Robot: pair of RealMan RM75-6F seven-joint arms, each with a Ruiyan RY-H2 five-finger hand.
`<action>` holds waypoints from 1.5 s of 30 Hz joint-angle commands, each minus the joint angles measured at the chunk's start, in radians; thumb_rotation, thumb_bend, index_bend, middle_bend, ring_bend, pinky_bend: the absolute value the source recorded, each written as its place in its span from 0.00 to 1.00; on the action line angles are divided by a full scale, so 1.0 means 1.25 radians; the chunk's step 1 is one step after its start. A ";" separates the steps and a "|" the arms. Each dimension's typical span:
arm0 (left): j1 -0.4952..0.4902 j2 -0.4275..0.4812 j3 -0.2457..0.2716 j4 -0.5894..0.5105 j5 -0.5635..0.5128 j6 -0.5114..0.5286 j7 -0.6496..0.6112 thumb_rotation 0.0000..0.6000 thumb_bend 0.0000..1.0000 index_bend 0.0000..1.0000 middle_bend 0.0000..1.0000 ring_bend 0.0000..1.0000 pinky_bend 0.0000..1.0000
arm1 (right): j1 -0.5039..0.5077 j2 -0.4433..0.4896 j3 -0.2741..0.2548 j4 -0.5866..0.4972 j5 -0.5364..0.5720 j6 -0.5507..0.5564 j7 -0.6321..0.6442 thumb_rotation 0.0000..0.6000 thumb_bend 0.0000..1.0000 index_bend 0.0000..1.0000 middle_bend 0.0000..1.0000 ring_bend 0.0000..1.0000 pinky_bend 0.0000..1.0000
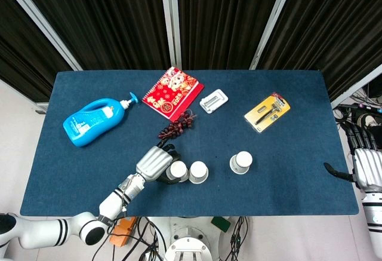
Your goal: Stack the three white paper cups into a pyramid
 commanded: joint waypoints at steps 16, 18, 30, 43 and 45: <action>0.010 0.038 0.025 -0.045 -0.033 0.051 0.057 0.64 0.16 0.13 0.22 0.08 0.00 | 0.116 -0.051 -0.030 -0.024 -0.034 -0.201 -0.101 1.00 0.30 0.01 0.09 0.00 0.01; 0.026 0.066 0.032 -0.063 -0.028 0.076 0.054 0.64 0.16 0.13 0.22 0.07 0.00 | 0.148 -0.069 -0.029 -0.029 -0.035 -0.242 -0.123 1.00 0.30 0.03 0.11 0.00 0.02; 0.144 0.218 0.076 -0.102 -0.001 0.223 -0.030 0.64 0.16 0.13 0.22 0.06 0.00 | 0.299 -0.192 0.004 0.015 0.063 -0.417 -0.265 1.00 0.32 0.24 0.20 0.03 0.08; 0.210 0.269 0.087 -0.099 0.008 0.282 -0.097 0.64 0.16 0.13 0.22 0.06 0.00 | 0.354 -0.238 0.001 0.029 0.099 -0.446 -0.297 1.00 0.37 0.32 0.27 0.09 0.09; 0.216 0.271 0.087 -0.098 0.007 0.282 -0.105 0.64 0.16 0.13 0.22 0.06 0.00 | 0.363 -0.243 -0.002 0.028 0.100 -0.452 -0.302 1.00 0.39 0.34 0.28 0.10 0.09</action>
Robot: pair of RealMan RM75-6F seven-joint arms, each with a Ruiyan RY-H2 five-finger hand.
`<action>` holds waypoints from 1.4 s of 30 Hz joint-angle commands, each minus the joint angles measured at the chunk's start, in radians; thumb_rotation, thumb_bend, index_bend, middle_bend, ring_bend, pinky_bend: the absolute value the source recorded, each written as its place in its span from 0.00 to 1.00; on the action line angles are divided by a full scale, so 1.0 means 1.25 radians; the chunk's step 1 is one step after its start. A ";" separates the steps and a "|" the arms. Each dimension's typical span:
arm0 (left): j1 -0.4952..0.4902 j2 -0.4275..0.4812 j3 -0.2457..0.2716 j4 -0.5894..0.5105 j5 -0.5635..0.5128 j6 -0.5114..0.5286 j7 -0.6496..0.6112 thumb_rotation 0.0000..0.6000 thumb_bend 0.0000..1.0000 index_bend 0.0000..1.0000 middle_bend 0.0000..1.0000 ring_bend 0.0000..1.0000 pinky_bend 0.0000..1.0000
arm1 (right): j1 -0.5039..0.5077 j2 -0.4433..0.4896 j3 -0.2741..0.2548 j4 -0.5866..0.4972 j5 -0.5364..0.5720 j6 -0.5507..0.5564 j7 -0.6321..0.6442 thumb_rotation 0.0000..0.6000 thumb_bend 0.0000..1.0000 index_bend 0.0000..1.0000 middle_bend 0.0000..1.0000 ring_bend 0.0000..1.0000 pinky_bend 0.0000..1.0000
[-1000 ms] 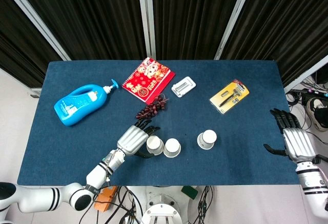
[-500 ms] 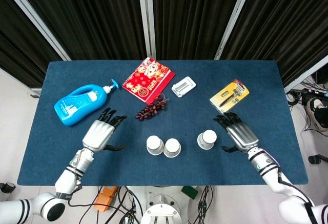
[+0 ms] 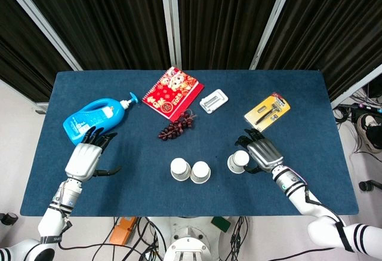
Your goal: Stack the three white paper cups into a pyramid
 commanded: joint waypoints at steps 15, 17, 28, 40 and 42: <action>0.045 0.031 -0.005 0.010 -0.007 0.020 -0.038 0.64 0.16 0.13 0.22 0.06 0.00 | 0.001 0.080 0.017 -0.096 -0.071 0.090 0.044 1.00 0.48 0.54 0.41 0.23 0.12; 0.051 0.038 -0.006 0.010 -0.009 0.023 -0.040 0.64 0.16 0.13 0.22 0.06 0.00 | 0.012 0.110 0.034 -0.135 -0.088 0.095 0.056 1.00 0.48 0.54 0.41 0.23 0.12; 0.078 0.044 -0.004 0.015 -0.008 0.032 -0.064 0.64 0.16 0.13 0.22 0.05 0.00 | 0.132 0.095 0.093 -0.230 -0.075 0.007 0.029 1.00 0.48 0.54 0.41 0.23 0.12; 0.093 0.035 -0.010 0.047 -0.014 0.022 -0.099 0.64 0.16 0.13 0.22 0.05 0.00 | 0.243 -0.021 0.082 -0.195 0.079 -0.043 -0.121 1.00 0.48 0.50 0.41 0.23 0.12; 0.094 0.033 -0.010 0.054 -0.013 0.020 -0.103 0.64 0.16 0.13 0.22 0.05 0.00 | 0.247 -0.024 0.078 -0.197 0.092 -0.036 -0.134 1.00 0.48 0.49 0.41 0.23 0.12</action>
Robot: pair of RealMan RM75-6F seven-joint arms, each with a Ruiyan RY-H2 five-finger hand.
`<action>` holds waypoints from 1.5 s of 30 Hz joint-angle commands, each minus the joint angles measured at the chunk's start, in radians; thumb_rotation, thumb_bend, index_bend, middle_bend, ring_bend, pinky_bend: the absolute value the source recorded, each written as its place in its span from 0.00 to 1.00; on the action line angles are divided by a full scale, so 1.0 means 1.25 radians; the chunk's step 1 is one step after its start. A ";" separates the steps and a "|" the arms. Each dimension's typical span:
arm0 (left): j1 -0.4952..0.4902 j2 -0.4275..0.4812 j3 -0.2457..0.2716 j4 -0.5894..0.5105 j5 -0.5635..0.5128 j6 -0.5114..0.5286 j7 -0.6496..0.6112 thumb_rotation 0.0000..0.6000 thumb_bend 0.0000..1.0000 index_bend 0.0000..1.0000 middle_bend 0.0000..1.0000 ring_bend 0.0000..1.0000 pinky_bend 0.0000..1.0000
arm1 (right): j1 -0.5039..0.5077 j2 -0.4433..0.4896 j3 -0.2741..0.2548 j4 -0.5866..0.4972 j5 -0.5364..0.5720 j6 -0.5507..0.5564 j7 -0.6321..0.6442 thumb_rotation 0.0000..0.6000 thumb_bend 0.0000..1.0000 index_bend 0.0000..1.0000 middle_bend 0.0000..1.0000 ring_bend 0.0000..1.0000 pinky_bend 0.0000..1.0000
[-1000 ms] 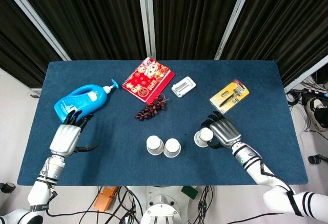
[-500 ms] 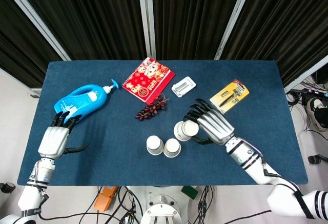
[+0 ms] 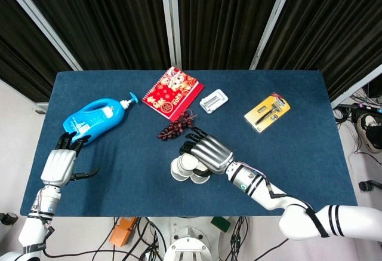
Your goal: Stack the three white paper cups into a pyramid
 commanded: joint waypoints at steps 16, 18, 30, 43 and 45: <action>0.009 -0.010 -0.010 0.026 0.005 -0.010 -0.023 0.64 0.16 0.13 0.22 0.05 0.00 | 0.029 -0.003 -0.039 -0.011 0.054 0.038 -0.046 1.00 0.48 0.36 0.34 0.17 0.11; 0.010 -0.010 -0.011 0.026 0.006 -0.009 -0.025 0.64 0.16 0.13 0.22 0.05 0.00 | 0.031 -0.002 -0.042 -0.012 0.054 0.038 -0.045 1.00 0.48 0.33 0.33 0.17 0.11; 0.012 -0.002 -0.022 0.027 0.003 -0.012 -0.034 0.64 0.16 0.13 0.21 0.04 0.00 | 0.004 0.031 -0.053 -0.036 0.007 0.086 -0.002 1.00 0.48 0.15 0.26 0.12 0.10; 0.050 0.045 -0.042 0.127 -0.011 0.044 -0.074 0.64 0.15 0.13 0.20 0.04 0.00 | -0.324 0.186 -0.172 0.074 -0.090 0.433 0.183 1.00 0.30 0.02 0.16 0.03 0.08; 0.066 0.051 -0.042 0.137 -0.010 0.063 -0.094 0.65 0.15 0.13 0.20 0.04 0.00 | -0.374 0.187 -0.187 0.110 -0.111 0.480 0.238 1.00 0.30 0.01 0.15 0.02 0.07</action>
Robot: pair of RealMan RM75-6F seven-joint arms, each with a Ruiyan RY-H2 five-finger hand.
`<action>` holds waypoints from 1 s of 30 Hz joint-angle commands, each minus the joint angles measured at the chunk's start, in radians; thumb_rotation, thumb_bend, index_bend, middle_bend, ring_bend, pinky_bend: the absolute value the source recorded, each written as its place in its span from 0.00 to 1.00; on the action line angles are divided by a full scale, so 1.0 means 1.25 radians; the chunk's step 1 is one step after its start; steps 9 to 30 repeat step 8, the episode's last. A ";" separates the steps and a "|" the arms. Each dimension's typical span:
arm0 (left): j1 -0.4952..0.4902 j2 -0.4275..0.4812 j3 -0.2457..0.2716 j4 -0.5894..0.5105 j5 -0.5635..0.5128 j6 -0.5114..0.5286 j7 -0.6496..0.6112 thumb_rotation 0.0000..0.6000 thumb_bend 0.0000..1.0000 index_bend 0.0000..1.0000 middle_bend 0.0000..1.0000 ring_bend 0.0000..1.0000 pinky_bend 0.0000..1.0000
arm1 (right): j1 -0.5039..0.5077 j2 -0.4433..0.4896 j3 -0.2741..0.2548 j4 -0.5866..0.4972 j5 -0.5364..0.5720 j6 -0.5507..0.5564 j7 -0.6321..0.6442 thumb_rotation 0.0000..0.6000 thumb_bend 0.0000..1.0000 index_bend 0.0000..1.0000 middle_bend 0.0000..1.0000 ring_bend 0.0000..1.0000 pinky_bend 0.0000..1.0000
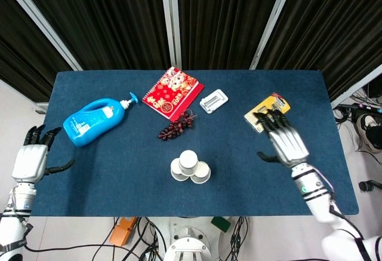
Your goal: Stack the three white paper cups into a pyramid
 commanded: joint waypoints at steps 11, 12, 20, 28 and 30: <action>0.084 0.031 0.031 -0.001 0.037 0.091 -0.066 0.81 0.15 0.13 0.18 0.03 0.00 | -0.239 0.019 -0.081 0.167 -0.099 0.215 0.217 1.00 0.30 0.00 0.11 0.00 0.03; 0.084 0.031 0.031 -0.001 0.037 0.091 -0.066 0.81 0.15 0.13 0.18 0.03 0.00 | -0.239 0.019 -0.081 0.167 -0.099 0.215 0.217 1.00 0.30 0.00 0.11 0.00 0.03; 0.084 0.031 0.031 -0.001 0.037 0.091 -0.066 0.81 0.15 0.13 0.18 0.03 0.00 | -0.239 0.019 -0.081 0.167 -0.099 0.215 0.217 1.00 0.30 0.00 0.11 0.00 0.03; 0.084 0.031 0.031 -0.001 0.037 0.091 -0.066 0.81 0.15 0.13 0.18 0.03 0.00 | -0.239 0.019 -0.081 0.167 -0.099 0.215 0.217 1.00 0.30 0.00 0.11 0.00 0.03; 0.084 0.031 0.031 -0.001 0.037 0.091 -0.066 0.81 0.15 0.13 0.18 0.03 0.00 | -0.239 0.019 -0.081 0.167 -0.099 0.215 0.217 1.00 0.30 0.00 0.11 0.00 0.03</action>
